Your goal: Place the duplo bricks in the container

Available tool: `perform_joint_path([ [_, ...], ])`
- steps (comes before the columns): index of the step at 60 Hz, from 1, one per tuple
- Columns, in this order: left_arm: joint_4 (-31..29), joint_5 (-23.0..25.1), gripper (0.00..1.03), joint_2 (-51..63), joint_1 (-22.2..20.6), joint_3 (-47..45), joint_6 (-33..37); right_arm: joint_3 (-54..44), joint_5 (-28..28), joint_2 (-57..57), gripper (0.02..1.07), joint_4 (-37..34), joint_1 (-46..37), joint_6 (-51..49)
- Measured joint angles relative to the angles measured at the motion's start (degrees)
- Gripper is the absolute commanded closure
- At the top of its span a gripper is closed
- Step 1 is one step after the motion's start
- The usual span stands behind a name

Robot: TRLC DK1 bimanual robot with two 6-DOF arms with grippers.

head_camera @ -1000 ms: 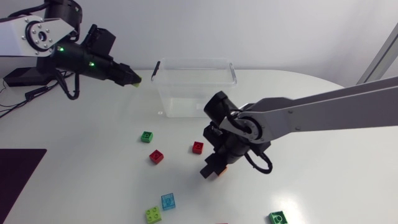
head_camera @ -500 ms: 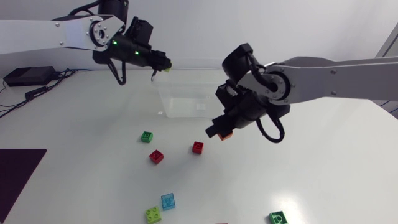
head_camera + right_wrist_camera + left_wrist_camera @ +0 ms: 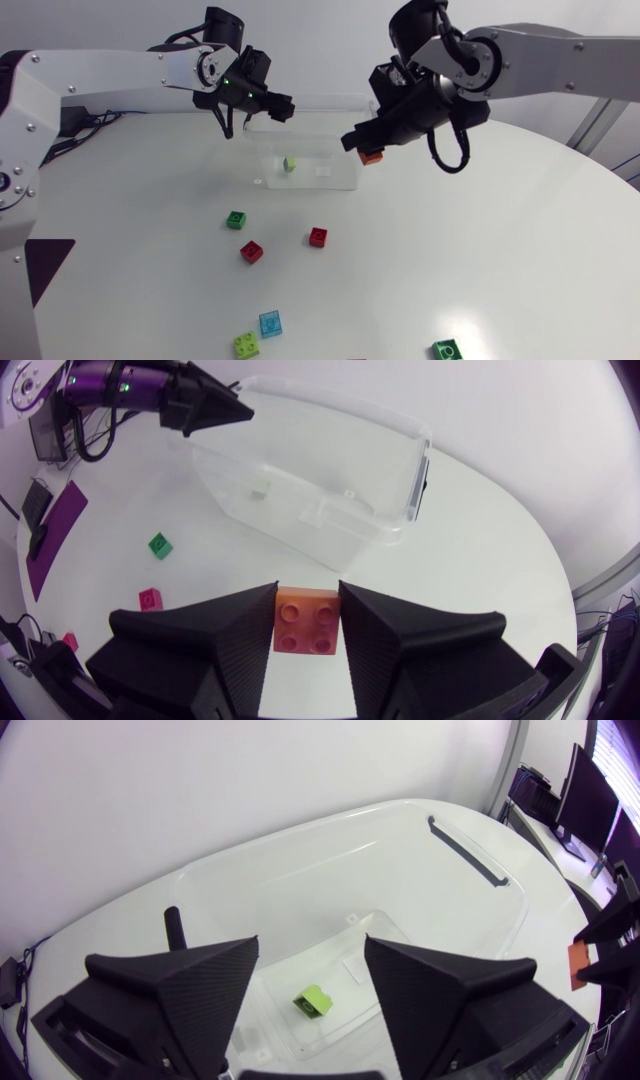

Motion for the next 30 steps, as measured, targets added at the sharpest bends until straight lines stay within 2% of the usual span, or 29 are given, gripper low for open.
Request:
perform_joint_path([
  [8, 0.4, 0.0, 0.05, -2.6, 0.2, -2.8, -0.2, 3.6, 0.0, 2.2, 0.78, 0.0, -0.7, 0.2],
  [30, -1.1, -1.8, 0.05, -24.2, 3.5, -19.0, -1.5, 10.0, 1.0, 8.4, 0.78, 0.2, -1.0, 1.6],
])
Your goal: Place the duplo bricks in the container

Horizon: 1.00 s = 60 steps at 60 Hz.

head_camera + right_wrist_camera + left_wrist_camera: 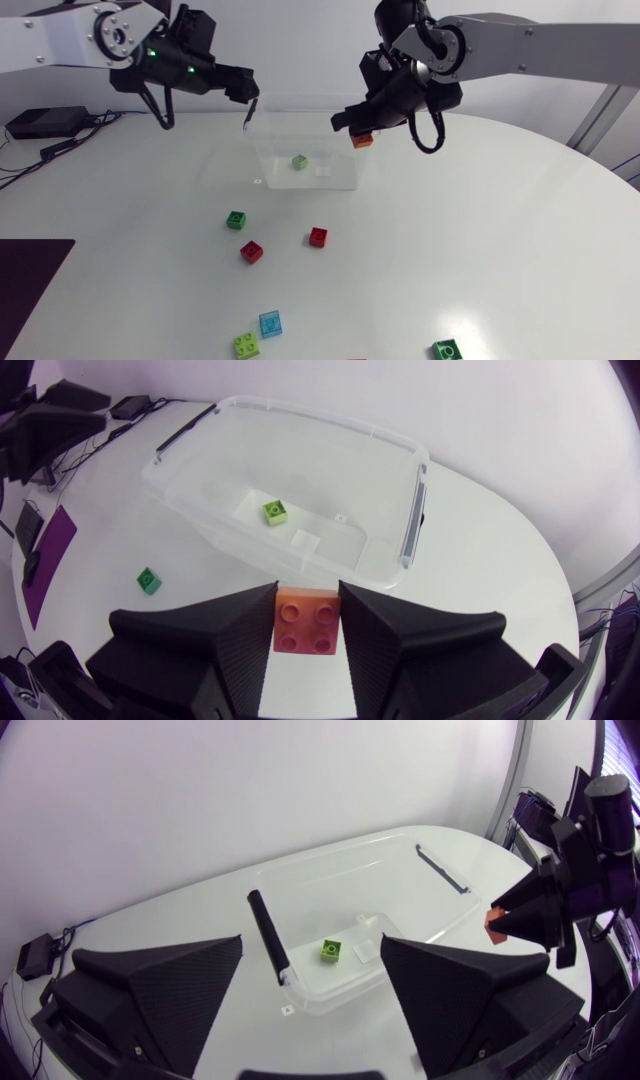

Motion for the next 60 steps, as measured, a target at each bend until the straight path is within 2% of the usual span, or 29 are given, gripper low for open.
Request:
perform_joint_path([
  [16, -1.3, -0.8, 0.05, -9.3, 0.5, -14.1, 0.0, 5.2, 1.3, 2.8, 0.78, 0.0, -0.5, 0.2],
  [26, -1.4, -0.5, 0.06, -12.4, 3.7, -22.5, 0.8, 7.0, 1.6, 4.6, 0.78, 0.0, -1.4, 0.2],
  [37, 0.3, 2.0, 0.06, -14.9, 7.6, -30.0, 3.3, 9.3, 2.8, 6.4, 0.78, 0.2, -2.0, 0.2],
  [47, 2.7, 2.9, 0.06, -14.9, 8.2, -34.2, 4.3, 9.8, 3.8, 7.8, 0.78, 1.5, -2.0, 0.2],
  [60, 6.4, 2.9, 0.06, -12.0, 6.6, -35.5, 4.6, 9.8, 4.6, 8.5, 0.77, 4.6, -2.6, 0.0],
])
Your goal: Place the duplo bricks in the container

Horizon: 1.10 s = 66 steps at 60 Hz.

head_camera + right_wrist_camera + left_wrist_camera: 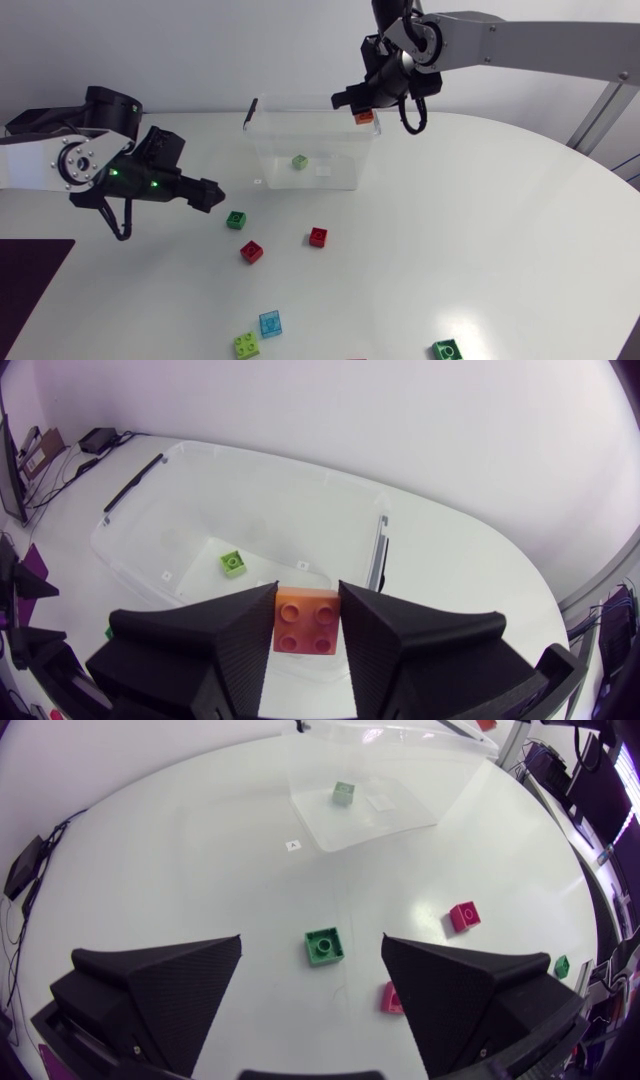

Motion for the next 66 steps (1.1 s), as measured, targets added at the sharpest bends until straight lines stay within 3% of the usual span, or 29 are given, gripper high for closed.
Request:
perform_joint_path([
  [27, 3.1, 0.5, 0.06, 10.9, -4.6, 0.1, -0.7, -2.2, 1.6, 1.0, 0.75, 12.2, -1.2, -2.4],
  [39, 5.9, 0.6, 0.06, 15.5, -5.5, 0.8, -1.9, -2.7, 3.2, 2.4, 0.17, 13.7, -0.8, -3.5],
  [43, 7.4, -0.5, 0.06, 16.9, -5.5, 1.3, -2.4, -3.5, 3.4, 2.5, 0.11, 13.7, -0.8, -3.5],
  [53, 9.8, -2.6, 0.07, 19.0, -5.9, 2.4, -2.9, -6.6, 3.8, 0.4, 0.11, 13.9, -0.8, -3.5],
  [58, 10.2, -3.5, 0.19, 19.7, -6.3, 3.0, -2.9, -9.8, 3.9, -2.8, 0.11, 13.6, -0.5, -3.5],
  [66, 10.4, -3.9, 0.49, 20.7, -6.7, 3.3, -3.1, -15.5, 3.8, -9.2, 0.11, 13.2, 1.0, -3.5],
])
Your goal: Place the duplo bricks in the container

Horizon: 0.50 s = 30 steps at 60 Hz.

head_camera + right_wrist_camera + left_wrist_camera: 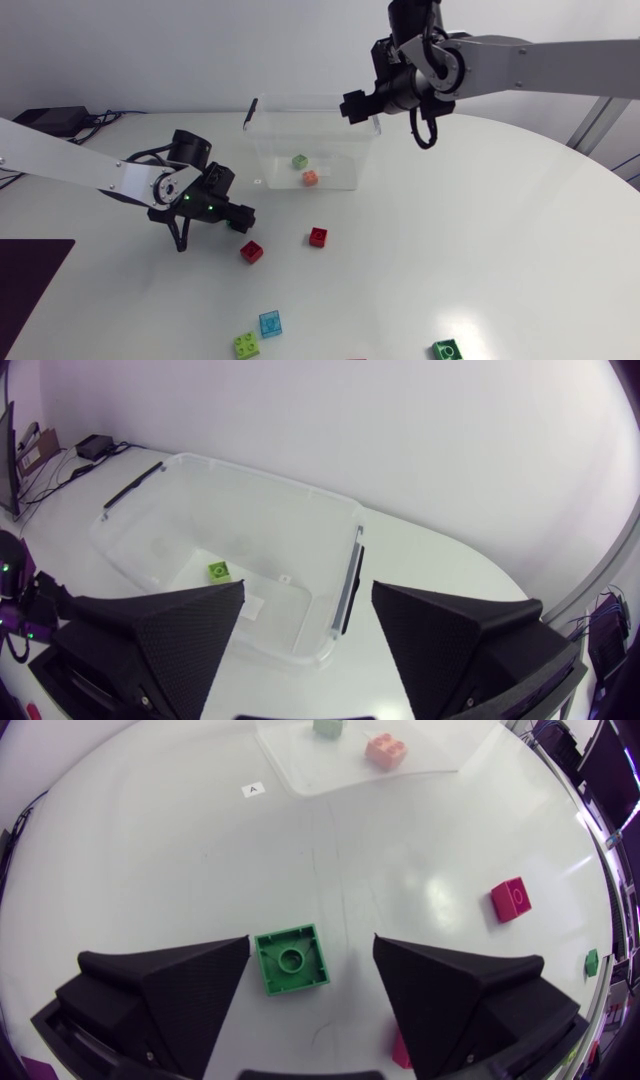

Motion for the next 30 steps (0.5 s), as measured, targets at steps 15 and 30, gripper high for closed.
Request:
perform_joint_path([
  [15, 0.0, -2.3, 0.75, 2.0, -0.7, 0.5, -0.2, -12.3, -2.9, -10.3, 0.11, -1.7, 3.2, -0.2],
  [30, -3.9, -2.8, 0.76, 0.5, -2.2, 1.0, -0.2, -19.7, -6.1, -11.5, 0.11, -1.7, 6.1, -2.6],
])
